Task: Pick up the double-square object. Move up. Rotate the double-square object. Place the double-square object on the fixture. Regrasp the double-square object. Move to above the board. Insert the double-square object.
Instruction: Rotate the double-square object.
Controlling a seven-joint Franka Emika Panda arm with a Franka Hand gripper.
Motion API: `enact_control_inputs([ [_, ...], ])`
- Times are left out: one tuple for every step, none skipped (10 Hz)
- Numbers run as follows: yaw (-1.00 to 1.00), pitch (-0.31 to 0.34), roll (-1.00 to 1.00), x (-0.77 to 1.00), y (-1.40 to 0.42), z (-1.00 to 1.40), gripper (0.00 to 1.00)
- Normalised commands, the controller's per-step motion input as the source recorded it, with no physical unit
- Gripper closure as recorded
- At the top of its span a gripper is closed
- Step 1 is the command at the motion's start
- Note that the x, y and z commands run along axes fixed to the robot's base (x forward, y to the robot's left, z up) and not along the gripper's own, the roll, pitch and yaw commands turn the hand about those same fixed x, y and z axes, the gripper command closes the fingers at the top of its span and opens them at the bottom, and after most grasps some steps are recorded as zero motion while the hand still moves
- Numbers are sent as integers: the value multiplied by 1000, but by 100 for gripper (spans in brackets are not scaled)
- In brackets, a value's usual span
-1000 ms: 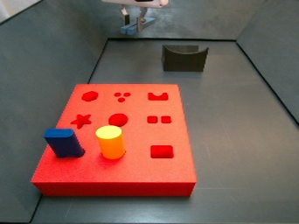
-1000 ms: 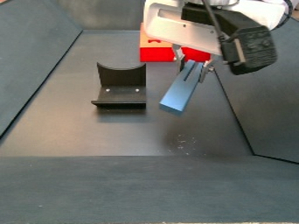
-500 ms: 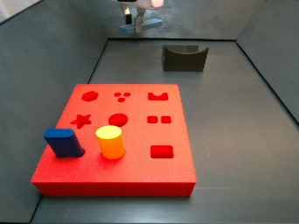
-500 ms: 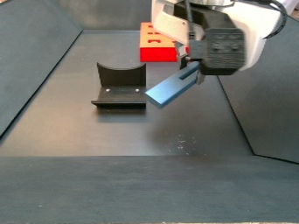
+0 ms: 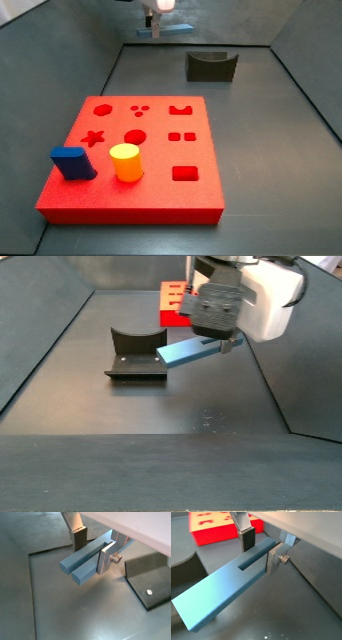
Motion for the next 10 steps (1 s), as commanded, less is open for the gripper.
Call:
enact_control_inputs([
  [-1000,-7,-12,38,19,-19,100],
  [-1000,-8,-12,38,19,-19,100],
  [-1000,-8,-12,38,19,-19,100],
  [-1000,-8,-13,37,19,-19,100],
  [-1000,-9,-14,37,19,-19,100],
  [-1000,-9,-14,37,19,-19,100],
  [-1000,-9,-15,37,19,-19,100],
  [-1000,-10,-16,37,19,-19,100],
  [-1000,-10,-16,37,20,-19,100],
  [-1000,-11,-17,37,20,-19,100],
])
